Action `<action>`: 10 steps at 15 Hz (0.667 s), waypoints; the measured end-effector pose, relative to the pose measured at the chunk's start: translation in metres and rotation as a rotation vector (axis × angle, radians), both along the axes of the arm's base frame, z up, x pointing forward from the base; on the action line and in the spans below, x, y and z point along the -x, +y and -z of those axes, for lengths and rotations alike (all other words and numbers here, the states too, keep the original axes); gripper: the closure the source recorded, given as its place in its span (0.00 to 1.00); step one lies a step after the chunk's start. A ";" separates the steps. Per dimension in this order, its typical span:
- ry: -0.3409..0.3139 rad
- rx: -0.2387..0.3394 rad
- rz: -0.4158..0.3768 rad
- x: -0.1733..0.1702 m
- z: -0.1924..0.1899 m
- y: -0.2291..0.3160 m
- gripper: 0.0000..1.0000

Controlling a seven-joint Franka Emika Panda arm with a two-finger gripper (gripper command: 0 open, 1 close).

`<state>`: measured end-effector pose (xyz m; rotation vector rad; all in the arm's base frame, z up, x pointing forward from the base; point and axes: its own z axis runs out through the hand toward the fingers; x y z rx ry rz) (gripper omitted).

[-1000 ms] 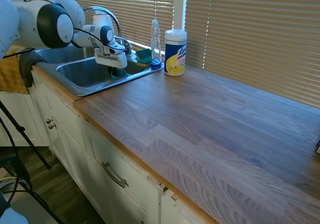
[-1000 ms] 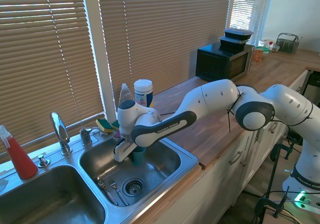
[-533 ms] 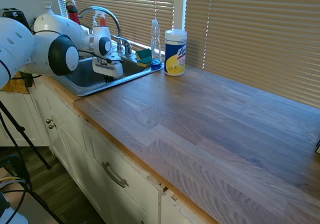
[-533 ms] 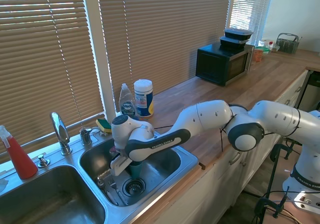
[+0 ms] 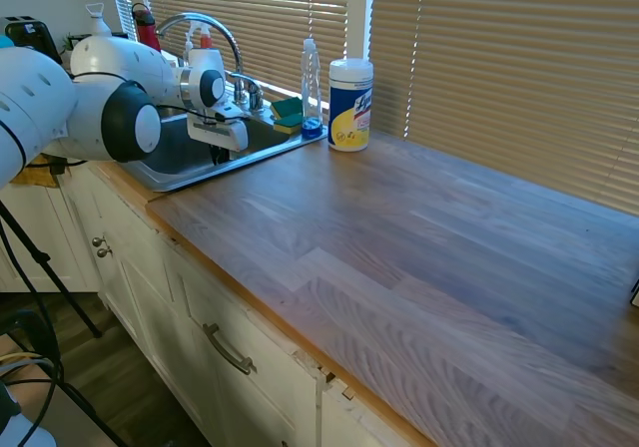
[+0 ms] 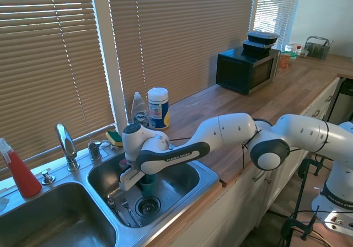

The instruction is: Put the mug in the sink

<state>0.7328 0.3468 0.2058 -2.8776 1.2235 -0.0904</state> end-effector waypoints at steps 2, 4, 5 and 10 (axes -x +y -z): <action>-0.006 -0.003 0.002 -0.002 -0.004 -0.001 0.00; -0.020 -0.009 0.007 -0.005 -0.015 -0.003 0.00; -0.026 -0.012 0.011 -0.007 -0.024 -0.005 0.00; -0.052 -0.019 0.018 -0.009 -0.088 -0.008 0.00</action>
